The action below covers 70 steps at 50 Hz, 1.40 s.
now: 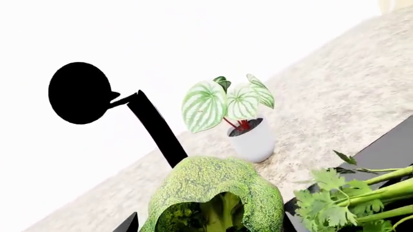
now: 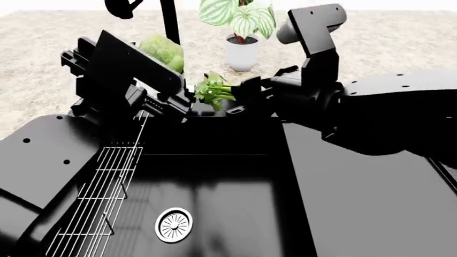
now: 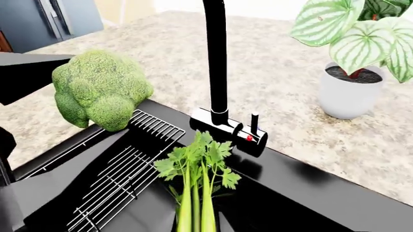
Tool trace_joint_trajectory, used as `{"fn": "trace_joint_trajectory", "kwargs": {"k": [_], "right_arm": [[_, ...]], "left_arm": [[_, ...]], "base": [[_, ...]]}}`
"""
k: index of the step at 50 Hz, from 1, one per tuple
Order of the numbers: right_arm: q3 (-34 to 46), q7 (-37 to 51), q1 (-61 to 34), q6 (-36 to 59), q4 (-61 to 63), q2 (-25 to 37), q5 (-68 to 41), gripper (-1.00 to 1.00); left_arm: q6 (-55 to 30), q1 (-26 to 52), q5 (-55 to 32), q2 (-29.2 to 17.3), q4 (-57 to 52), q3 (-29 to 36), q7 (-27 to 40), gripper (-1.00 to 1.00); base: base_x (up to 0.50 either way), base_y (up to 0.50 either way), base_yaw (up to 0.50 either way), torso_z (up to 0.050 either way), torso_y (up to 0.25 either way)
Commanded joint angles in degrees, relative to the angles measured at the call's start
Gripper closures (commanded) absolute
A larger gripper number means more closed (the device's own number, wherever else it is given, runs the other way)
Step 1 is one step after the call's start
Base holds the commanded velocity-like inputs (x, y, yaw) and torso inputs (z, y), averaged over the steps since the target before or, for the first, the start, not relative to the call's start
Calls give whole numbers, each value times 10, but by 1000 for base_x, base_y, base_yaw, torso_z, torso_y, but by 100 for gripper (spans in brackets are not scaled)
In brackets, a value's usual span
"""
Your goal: Pick the vegetables from the sink and place them on the cutting board.
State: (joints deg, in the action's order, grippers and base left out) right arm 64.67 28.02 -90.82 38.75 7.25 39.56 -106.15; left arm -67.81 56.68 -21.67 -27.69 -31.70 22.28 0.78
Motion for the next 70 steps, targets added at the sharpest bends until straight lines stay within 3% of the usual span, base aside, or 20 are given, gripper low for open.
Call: {"fn": "trace_joint_trajectory", "kwargs": {"k": [1,16,20,24,34,45,56,63,70], "right_arm": [[-39,24,-1,-23,57,56,-11,100],[-48,34,-12,-24,58,64,-13,100],[-52,37,-14,-26,62,69,-11,100],[-59,41,-8,-37,82,81,-5,100],[-106,46,71,-152,212,147,88,100],[-140,143,137,-234,391,237,148,100],[-148,158,237,-329,451,272,257,100],[-123,178,320,-366,426,225,411,100],[-91,170,359,-367,331,156,490,100]], "left_arm": [[10,-10,-8,-9,-12,13,-3,100],[29,-48,-23,-49,-73,42,-32,100],[26,-46,-28,-48,-76,32,-31,100],[14,-44,-43,-26,-72,-22,-13,100],[-33,-40,-76,14,-113,-124,29,100],[-70,-85,-71,14,-197,-122,79,100],[18,-168,-44,30,-175,-129,98,100],[134,-235,-12,67,-135,-141,118,100],[222,-253,31,90,-64,-127,134,100]], "base": [[0,0,0,5,250],[0,0,0,5,250],[0,0,0,5,250],[0,0,0,4,115],[0,0,0,0,0],[-378,0,0,0,0],[-500,0,0,0,0],[-500,32,0,0,0],[-500,53,0,0,0]]}}
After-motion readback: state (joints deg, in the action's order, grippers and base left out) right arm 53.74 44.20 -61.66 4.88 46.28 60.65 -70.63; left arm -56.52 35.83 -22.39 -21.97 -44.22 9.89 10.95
